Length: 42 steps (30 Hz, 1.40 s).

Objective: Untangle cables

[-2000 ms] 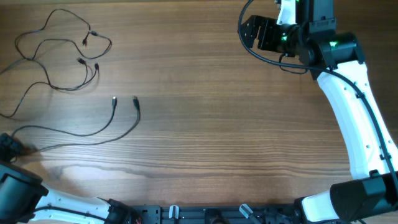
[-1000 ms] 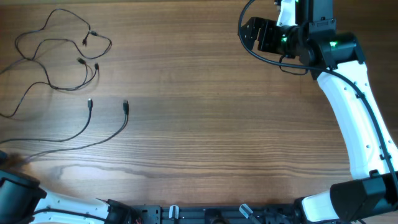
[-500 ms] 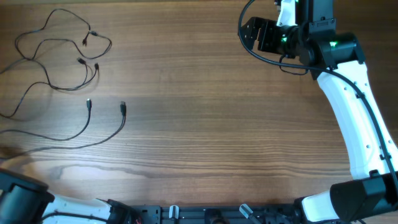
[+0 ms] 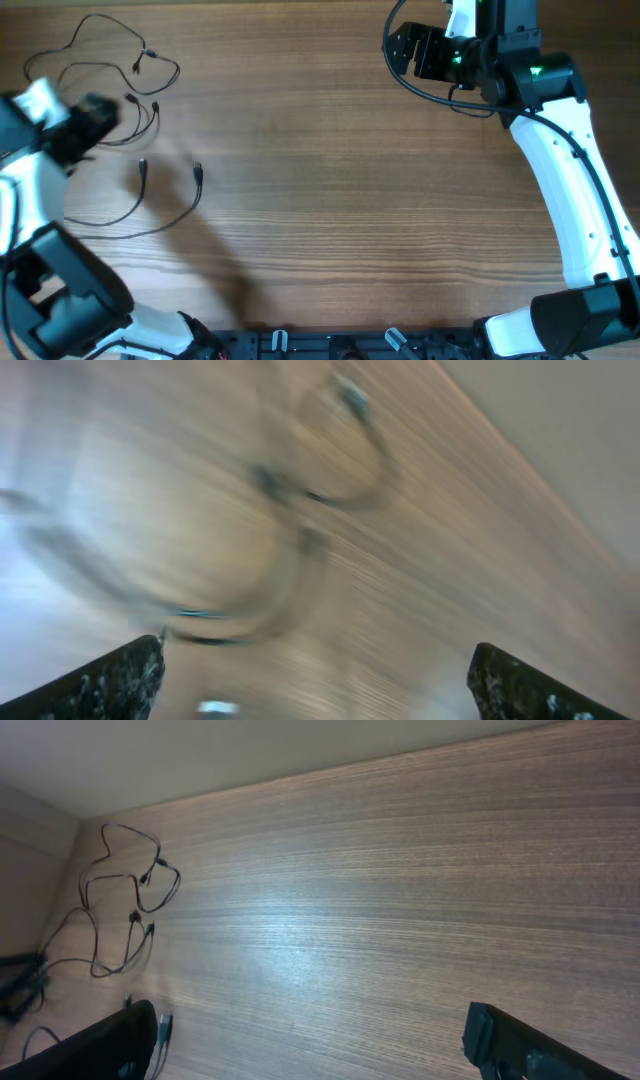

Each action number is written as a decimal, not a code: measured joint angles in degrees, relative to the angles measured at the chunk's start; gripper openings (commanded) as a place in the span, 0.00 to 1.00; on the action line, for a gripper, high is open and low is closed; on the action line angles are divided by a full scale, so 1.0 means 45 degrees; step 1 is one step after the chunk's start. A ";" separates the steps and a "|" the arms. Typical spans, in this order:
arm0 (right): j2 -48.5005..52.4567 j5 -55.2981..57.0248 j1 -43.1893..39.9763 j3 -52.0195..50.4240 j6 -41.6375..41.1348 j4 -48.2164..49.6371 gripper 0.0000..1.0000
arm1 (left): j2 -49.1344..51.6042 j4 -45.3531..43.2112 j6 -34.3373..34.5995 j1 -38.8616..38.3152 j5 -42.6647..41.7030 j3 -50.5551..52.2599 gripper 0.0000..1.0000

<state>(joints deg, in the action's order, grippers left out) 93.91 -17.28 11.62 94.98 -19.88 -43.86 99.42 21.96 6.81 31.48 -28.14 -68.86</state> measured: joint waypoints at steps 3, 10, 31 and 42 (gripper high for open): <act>-0.0005 0.0000 0.0000 0.0000 0.0000 -0.0189 1.00 | 0.0000 0.0024 0.0092 -0.1535 -0.0126 0.0000 1.00; -0.1146 0.0199 0.0000 0.0000 0.0000 -0.1763 1.00 | 0.0000 0.0053 0.0189 -0.4449 -0.0306 0.0000 1.00; -1.0001 0.2914 0.0413 -0.5051 -0.0719 -0.5217 1.00 | 0.0000 0.0083 0.0194 -0.4629 -0.0355 0.0000 1.00; -0.8427 0.3011 0.0413 -0.5153 -0.0753 -0.5168 1.00 | 0.0000 0.0078 0.0194 -0.4629 -0.0355 0.0000 1.00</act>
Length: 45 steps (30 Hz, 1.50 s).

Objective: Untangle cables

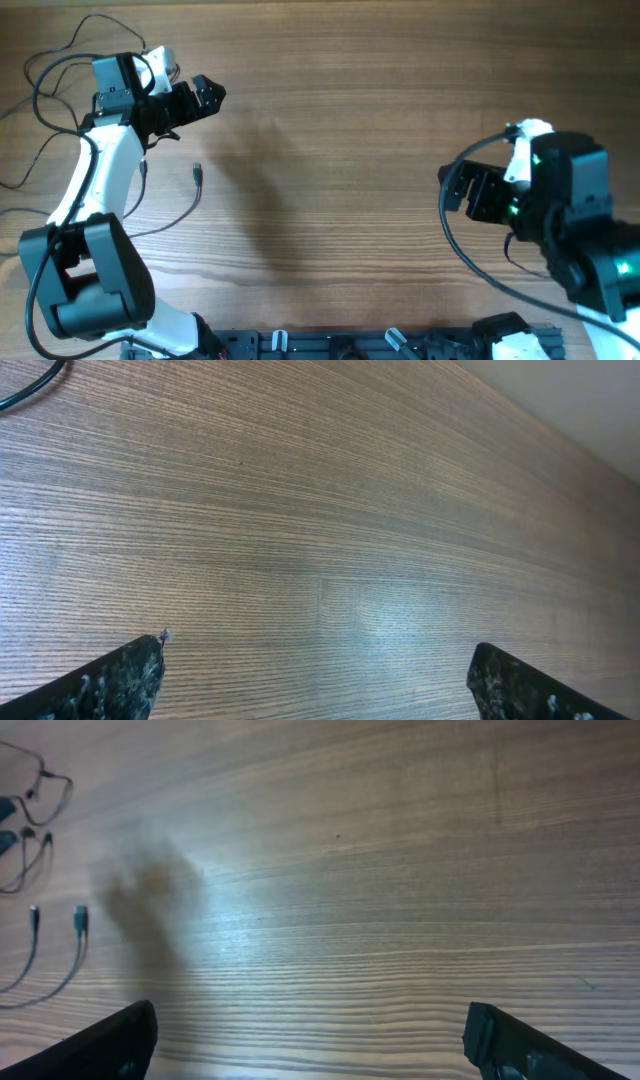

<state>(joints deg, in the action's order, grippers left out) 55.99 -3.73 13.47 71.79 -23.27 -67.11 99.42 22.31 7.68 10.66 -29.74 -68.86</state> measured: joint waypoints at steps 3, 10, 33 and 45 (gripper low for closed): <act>0.0452 0.0044 0.0000 -0.0010 0.0092 0.0121 1.00 | 0.0000 0.0000 0.0000 0.0000 0.0000 0.0000 1.00; -0.0500 0.0092 -0.0010 -0.1656 0.1292 0.3181 1.00 | 0.0000 0.0005 0.0000 0.0000 0.0000 0.0000 1.00; -1.1502 0.0083 -0.3186 -1.3984 0.1919 1.3838 1.00 | 0.0000 0.0000 0.0005 0.0000 -0.0034 0.0000 1.00; -1.2186 0.0131 -0.3211 -1.5839 0.2429 1.5985 1.00 | 0.0000 0.0000 0.0005 0.0000 -0.0034 0.0000 1.00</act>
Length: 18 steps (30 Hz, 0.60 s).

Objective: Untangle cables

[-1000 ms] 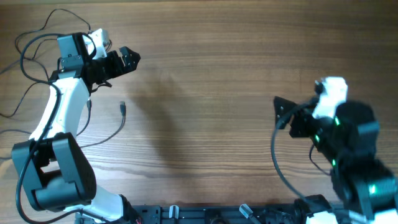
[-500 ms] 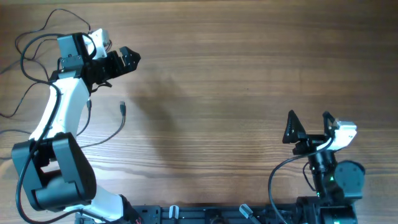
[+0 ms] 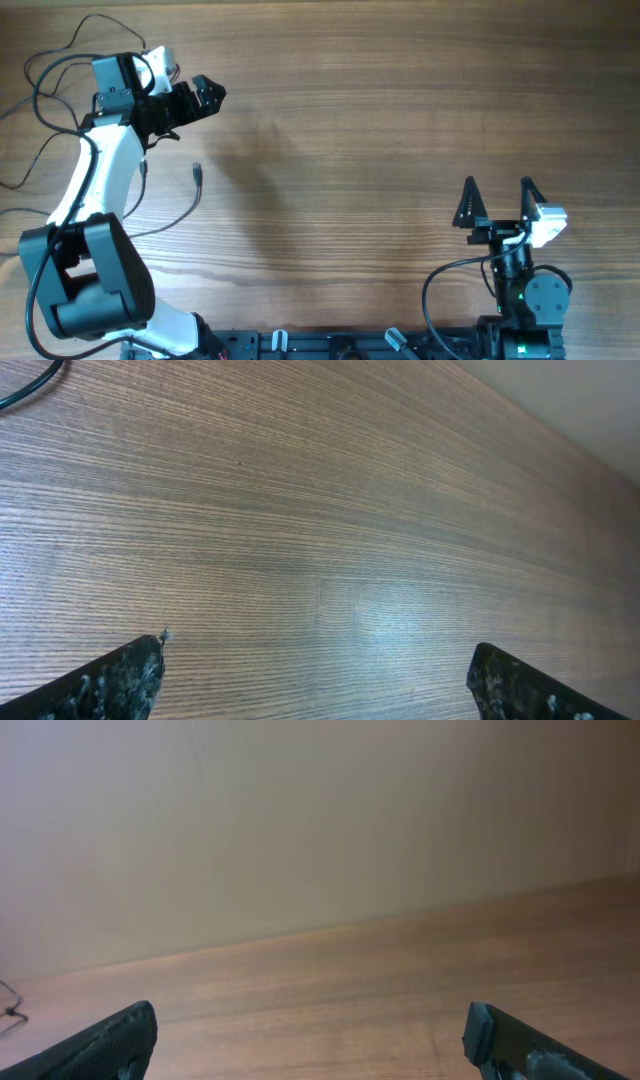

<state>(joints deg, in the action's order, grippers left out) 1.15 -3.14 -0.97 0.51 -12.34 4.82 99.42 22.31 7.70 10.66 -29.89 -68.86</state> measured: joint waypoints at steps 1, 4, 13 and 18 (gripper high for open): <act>-0.0015 0.0005 0.0000 0.0000 0.0068 -0.0340 1.00 | 0.0000 0.0000 0.0000 0.0000 0.0000 0.0000 1.00; -0.0034 0.0000 0.0000 -0.0034 0.0461 -0.1117 1.00 | 0.0000 0.0000 0.0000 0.0000 0.0000 0.0000 1.00; -0.0034 0.0000 0.0000 -0.0034 0.1535 -0.1112 1.00 | 0.0000 0.0000 0.0000 0.0000 0.0000 0.0000 1.00; -0.0034 0.0000 0.0000 -0.0034 0.2152 -0.1117 1.00 | 0.0000 0.0000 0.0000 0.0000 0.0000 0.0000 1.00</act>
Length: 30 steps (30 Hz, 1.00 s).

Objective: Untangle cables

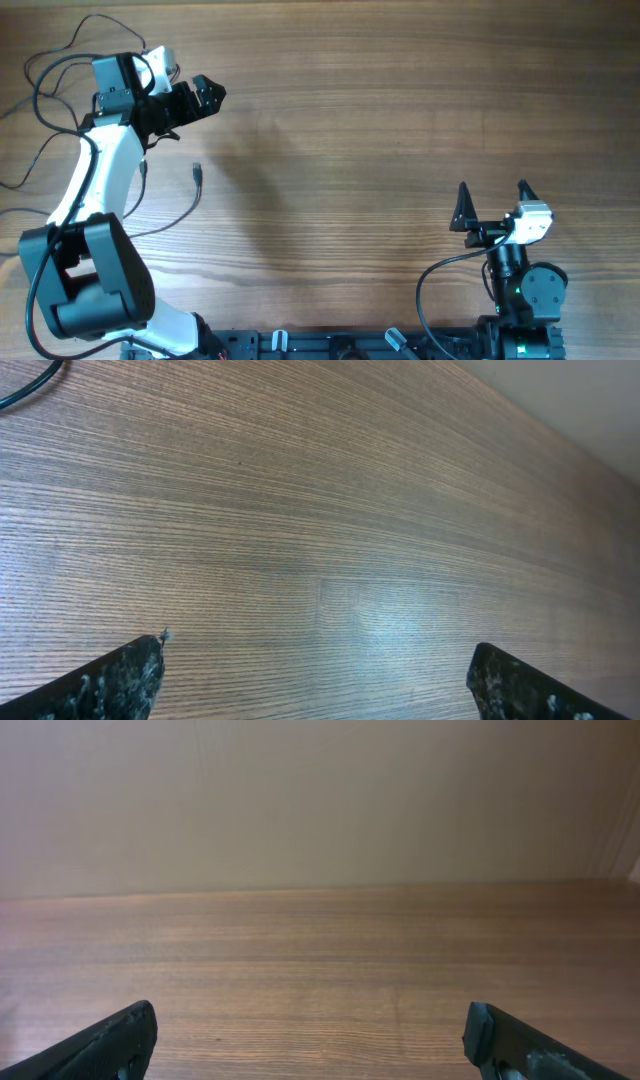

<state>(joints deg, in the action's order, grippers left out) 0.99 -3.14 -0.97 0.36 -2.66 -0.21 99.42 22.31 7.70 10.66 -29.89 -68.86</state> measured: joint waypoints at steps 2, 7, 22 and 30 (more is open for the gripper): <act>0.0000 0.0000 0.0000 0.0000 0.0228 0.0005 1.00 | 0.0000 0.0000 0.0000 0.0000 0.0000 0.0000 1.00; 0.0000 0.0000 0.0000 0.0000 0.0340 0.0005 1.00 | 0.0000 0.0000 0.0000 0.0000 0.0000 0.0000 1.00; 0.0000 0.0000 0.0000 0.0000 0.0427 0.0005 1.00 | 0.0000 0.0000 0.0000 0.0000 0.0000 0.0000 1.00; 0.0000 0.0000 0.0000 0.0000 0.0427 0.0005 1.00 | 0.0000 0.0000 0.0000 0.0000 0.0000 0.0000 1.00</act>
<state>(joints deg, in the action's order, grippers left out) 0.99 -3.14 -0.97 0.36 -0.73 -0.19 99.42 22.31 7.70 10.66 -29.89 -68.86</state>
